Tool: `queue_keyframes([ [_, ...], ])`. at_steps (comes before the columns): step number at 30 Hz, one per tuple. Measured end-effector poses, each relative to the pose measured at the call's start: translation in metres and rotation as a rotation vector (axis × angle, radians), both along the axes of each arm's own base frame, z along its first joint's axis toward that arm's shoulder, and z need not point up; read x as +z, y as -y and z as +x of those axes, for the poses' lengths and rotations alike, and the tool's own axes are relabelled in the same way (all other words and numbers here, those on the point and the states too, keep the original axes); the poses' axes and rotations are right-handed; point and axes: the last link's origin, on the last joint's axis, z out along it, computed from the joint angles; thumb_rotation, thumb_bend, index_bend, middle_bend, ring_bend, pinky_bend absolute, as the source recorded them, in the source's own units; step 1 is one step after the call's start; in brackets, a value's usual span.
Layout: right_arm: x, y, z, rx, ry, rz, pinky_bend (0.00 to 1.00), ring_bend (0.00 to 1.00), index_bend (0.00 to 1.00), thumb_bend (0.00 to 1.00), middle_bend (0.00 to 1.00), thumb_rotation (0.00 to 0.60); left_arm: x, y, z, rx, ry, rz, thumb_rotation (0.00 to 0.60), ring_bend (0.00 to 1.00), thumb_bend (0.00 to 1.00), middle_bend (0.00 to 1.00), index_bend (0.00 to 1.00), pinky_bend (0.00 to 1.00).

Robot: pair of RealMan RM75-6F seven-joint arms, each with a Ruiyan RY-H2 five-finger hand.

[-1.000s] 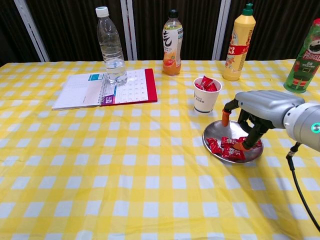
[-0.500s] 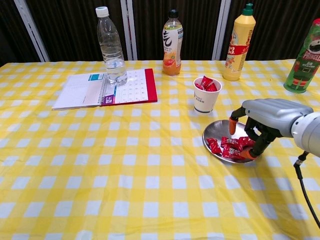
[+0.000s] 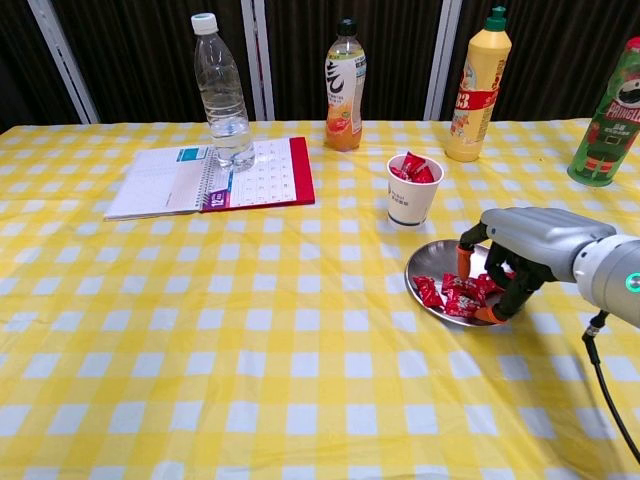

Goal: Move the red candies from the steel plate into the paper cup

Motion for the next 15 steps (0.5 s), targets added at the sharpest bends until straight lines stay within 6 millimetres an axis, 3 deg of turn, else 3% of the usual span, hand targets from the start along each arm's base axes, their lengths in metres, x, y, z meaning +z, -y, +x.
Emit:
queue_keyframes([
  [10,-0.009,0.0031,-0.0011,-0.004,0.0,0.016,1.0,0.9,0.48,0.29,0.81,0.6,0.0002,-0.0006,-0.001,0.005,0.004,0.0,0.6,0.0,0.04,0.0,0.0,0.0],
  [15,-0.0105,0.0067,-0.0067,-0.024,-0.006,0.015,1.0,0.9,0.51,0.4,0.81,0.6,0.0003,-0.0007,-0.0013,0.006,0.005,-0.001,0.6,0.0,0.04,0.0,0.0,0.0],
])
